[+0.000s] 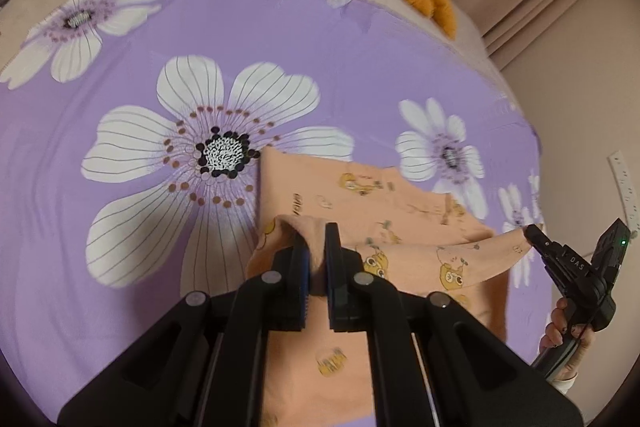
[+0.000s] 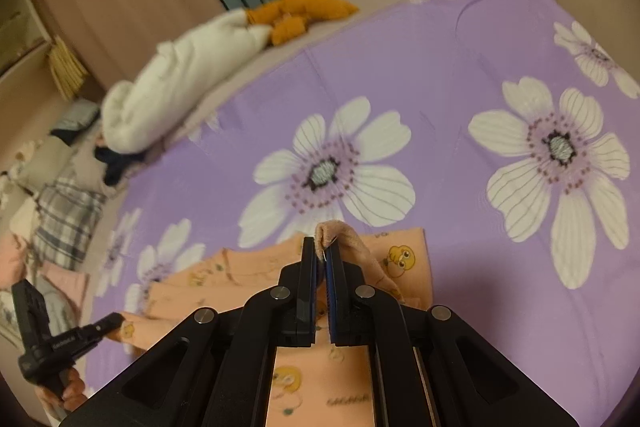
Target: Fold small clothes
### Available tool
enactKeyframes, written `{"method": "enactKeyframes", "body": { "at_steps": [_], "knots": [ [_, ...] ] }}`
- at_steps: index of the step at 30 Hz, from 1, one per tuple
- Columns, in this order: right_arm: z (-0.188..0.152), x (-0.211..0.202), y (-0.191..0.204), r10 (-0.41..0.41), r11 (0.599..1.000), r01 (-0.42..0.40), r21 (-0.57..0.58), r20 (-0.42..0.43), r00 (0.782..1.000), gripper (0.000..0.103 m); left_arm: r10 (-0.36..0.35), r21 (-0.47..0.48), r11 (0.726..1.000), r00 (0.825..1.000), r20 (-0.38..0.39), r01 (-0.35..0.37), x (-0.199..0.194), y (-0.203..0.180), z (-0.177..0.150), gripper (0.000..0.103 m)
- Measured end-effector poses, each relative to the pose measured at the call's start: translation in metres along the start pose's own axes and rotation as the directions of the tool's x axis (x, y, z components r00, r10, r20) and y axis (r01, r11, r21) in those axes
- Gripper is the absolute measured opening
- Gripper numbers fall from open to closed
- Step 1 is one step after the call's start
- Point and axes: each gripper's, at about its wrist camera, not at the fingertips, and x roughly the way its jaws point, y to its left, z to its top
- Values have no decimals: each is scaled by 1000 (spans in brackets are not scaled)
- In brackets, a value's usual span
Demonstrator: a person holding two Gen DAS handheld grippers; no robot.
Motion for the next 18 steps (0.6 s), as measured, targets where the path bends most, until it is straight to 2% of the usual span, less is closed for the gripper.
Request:
{"method": "enactKeyframes", "body": {
  "at_steps": [4,6,14,18],
  "knots": [
    [4,27,0,-54,999,54,1,-42,998,6,34,-16,999,998,-46,-35,26,8,11,7],
    [6,37,-2,-83,996,84,6,-53,995,6,29,-26,999,998,-58,-30,35,13,17,8],
    [11,64,-13,-117,992,121,29,-97,988,6,12,-34,999,998,-68,-14,48,22,31,9],
    [11,68,-15,-134,990,137,18,-103,986,6,3,-18,1000,999,-54,-4,53,20,35,19]
  ]
}}
